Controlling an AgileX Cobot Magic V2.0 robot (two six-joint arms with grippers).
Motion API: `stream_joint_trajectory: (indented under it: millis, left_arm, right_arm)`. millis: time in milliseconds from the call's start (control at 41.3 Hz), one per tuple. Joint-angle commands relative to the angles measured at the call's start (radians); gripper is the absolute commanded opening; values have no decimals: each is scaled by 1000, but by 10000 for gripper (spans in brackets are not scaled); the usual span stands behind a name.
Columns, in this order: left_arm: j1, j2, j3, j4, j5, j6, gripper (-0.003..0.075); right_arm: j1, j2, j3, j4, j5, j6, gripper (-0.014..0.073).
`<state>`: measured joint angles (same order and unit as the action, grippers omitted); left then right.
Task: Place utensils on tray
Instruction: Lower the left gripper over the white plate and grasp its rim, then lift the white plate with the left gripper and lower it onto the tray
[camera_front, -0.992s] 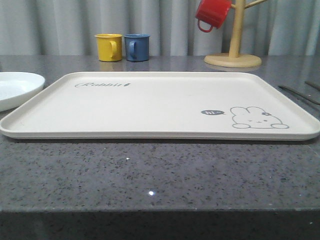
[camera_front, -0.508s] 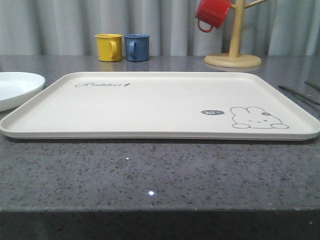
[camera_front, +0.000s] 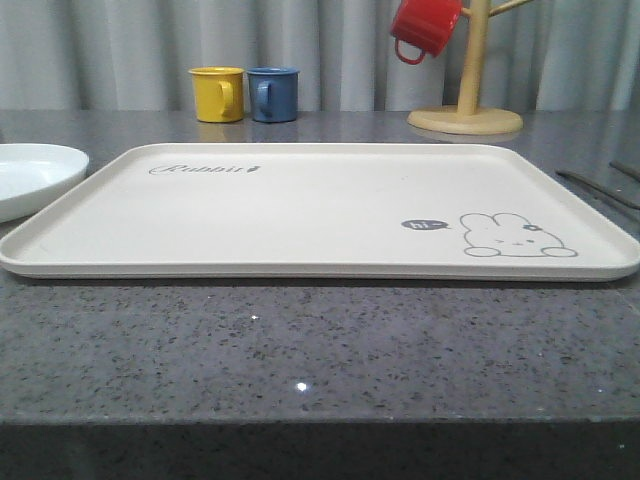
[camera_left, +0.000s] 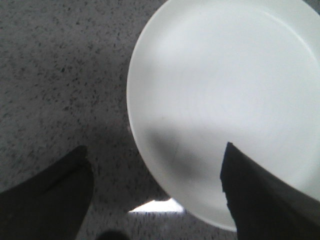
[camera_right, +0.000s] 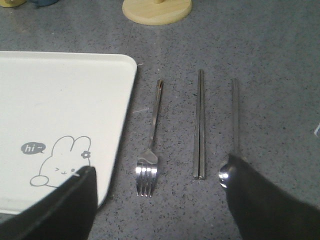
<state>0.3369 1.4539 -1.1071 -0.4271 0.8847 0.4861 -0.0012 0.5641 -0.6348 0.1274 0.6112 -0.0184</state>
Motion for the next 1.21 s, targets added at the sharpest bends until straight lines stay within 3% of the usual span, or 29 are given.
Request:
stream_joint_trajectory:
  millis: [0, 218, 290, 581, 799, 944, 1186]
  left_arm:
    - [14, 41, -61, -119, -38, 56, 514]
    - [-6, 160, -107, -124, -66, 56, 510]
    - [-11, 174, -112, -124, -66, 56, 460]
    - [-11, 174, -112, -106, -54, 56, -11]
    - [-11, 115, -185, -116, 14, 58, -18]
    - [-18, 59, -256, -209, 97, 66, -18]
    - [-179, 51, -290, -252, 124, 112, -18]
  right_arm:
    - [-3, 9, -26, -4, -69, -2, 561]
    - [-3, 9, -26, -4, -69, -2, 561]
    - [-3, 9, -26, -4, -69, -2, 561]
    - [-3, 9, -26, -4, -69, -2, 561]
    - [-3, 9, -26, -4, -69, -2, 561]
    - [-3, 9, -26, -4, -69, -2, 561]
    - [-3, 9, -26, -4, -69, -2, 561]
